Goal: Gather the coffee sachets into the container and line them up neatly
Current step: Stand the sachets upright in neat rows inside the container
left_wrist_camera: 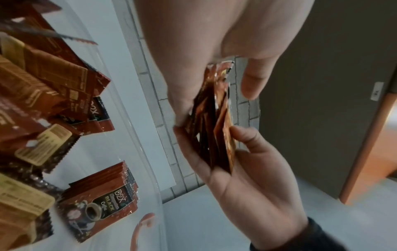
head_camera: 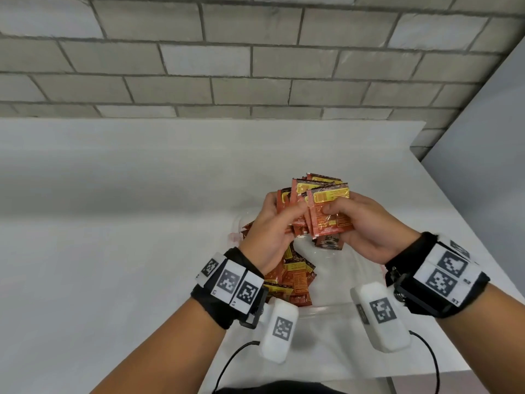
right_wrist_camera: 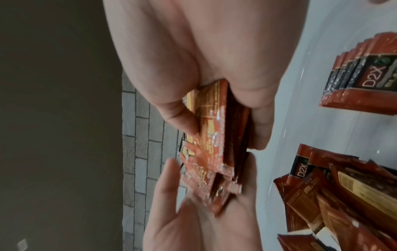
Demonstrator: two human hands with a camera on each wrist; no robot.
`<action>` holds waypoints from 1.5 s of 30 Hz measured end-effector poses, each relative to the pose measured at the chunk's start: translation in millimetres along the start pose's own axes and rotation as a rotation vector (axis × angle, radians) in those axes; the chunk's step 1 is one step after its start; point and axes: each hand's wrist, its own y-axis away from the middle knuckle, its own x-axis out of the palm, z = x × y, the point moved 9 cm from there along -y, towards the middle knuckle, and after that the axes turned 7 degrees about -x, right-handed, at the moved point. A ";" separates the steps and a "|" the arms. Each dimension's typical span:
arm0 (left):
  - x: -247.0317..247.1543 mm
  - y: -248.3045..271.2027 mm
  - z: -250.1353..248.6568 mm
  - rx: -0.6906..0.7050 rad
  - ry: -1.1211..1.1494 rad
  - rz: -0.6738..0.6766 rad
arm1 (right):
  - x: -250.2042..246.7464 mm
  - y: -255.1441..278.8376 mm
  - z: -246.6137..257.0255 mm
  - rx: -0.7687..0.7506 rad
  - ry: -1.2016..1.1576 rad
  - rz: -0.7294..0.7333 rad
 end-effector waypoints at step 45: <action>32.0 6.5 24.8 -0.131 0.173 0.340 | 50.7 41.2 32.3 -0.607 1.253 0.331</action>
